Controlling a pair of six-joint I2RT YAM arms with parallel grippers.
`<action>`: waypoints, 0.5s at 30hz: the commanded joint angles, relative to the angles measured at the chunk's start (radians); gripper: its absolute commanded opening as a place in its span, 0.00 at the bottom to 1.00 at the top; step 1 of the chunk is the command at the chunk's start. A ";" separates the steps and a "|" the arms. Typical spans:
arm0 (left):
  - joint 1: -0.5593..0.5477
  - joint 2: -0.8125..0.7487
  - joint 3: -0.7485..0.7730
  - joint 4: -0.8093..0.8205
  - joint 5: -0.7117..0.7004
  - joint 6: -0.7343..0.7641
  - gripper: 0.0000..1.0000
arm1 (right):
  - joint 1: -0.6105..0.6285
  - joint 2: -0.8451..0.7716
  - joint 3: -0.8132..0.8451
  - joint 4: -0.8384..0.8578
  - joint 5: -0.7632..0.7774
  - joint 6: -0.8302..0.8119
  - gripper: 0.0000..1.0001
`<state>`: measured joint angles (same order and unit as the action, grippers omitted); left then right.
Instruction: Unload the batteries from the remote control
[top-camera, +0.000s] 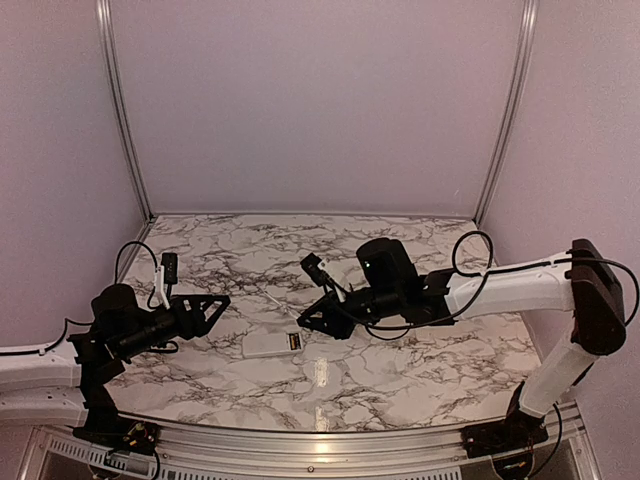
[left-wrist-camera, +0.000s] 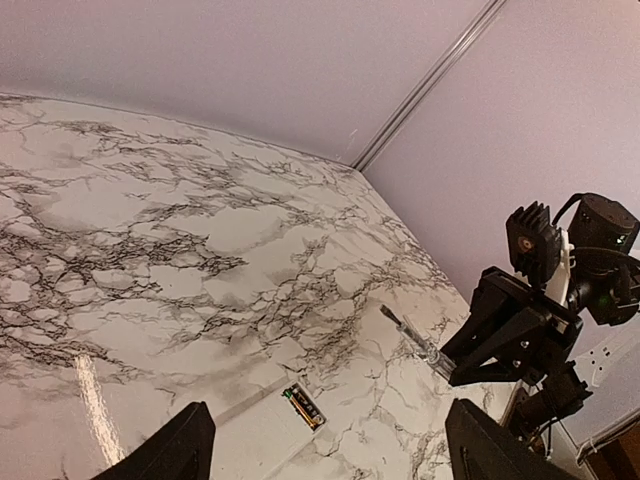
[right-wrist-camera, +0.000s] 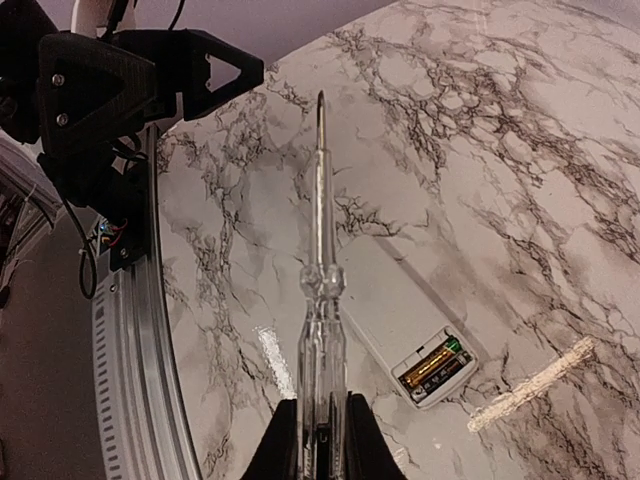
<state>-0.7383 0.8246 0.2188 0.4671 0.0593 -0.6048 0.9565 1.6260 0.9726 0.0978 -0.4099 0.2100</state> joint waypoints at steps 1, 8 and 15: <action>0.003 -0.017 -0.029 0.129 0.125 0.005 0.82 | 0.018 -0.031 -0.007 0.049 -0.108 -0.023 0.00; 0.003 0.008 -0.053 0.244 0.239 -0.006 0.76 | 0.024 -0.063 -0.024 0.061 -0.156 -0.026 0.00; -0.010 0.109 -0.040 0.348 0.346 -0.018 0.72 | 0.067 -0.062 -0.012 0.040 -0.192 -0.059 0.00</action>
<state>-0.7387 0.8810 0.1814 0.7120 0.3069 -0.6201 0.9890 1.5795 0.9443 0.1368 -0.5636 0.1852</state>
